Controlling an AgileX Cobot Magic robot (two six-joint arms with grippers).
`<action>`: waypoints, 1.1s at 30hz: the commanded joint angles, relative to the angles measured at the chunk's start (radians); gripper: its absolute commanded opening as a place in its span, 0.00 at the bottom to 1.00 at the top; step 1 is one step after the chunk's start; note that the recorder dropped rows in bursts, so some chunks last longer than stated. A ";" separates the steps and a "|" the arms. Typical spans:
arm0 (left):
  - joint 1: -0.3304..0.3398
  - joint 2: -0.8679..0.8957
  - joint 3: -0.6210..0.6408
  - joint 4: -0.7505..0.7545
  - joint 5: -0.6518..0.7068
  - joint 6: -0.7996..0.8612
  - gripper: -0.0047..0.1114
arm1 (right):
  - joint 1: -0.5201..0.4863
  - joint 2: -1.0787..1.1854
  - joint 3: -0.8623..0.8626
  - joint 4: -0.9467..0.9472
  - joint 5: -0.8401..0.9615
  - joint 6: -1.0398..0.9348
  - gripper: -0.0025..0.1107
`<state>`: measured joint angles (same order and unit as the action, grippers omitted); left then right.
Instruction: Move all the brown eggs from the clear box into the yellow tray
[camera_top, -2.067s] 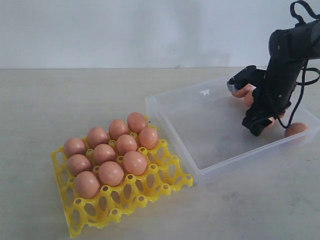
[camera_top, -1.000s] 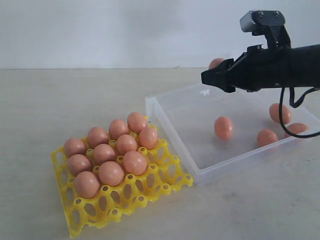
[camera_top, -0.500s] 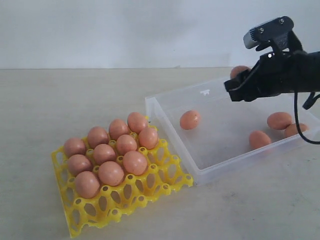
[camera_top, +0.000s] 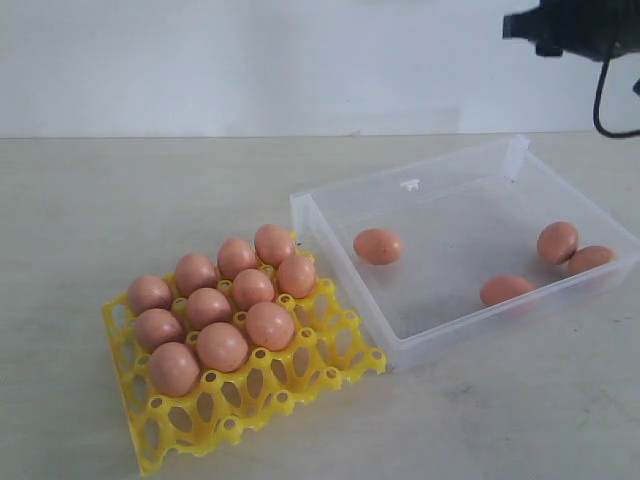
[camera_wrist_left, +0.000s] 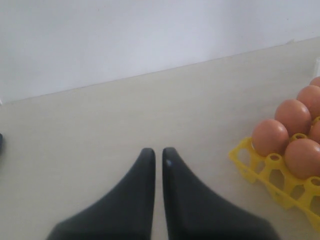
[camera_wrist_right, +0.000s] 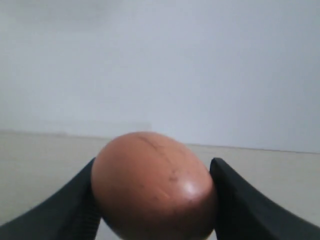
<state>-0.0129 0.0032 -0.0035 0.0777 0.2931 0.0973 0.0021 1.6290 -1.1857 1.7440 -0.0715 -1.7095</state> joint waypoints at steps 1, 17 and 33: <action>-0.008 -0.003 0.003 -0.002 0.000 -0.003 0.08 | -0.002 -0.014 -0.072 0.000 0.111 0.253 0.02; -0.008 -0.003 0.003 -0.002 0.000 -0.003 0.08 | -0.005 -0.014 -0.179 0.000 0.024 0.781 0.02; -0.008 -0.003 0.003 -0.002 0.000 -0.003 0.08 | -0.021 -0.014 -0.496 -0.278 0.147 0.578 0.02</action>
<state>-0.0129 0.0032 -0.0035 0.0777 0.2931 0.0973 -0.0130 1.6245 -1.6077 1.5715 -0.0094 -0.9742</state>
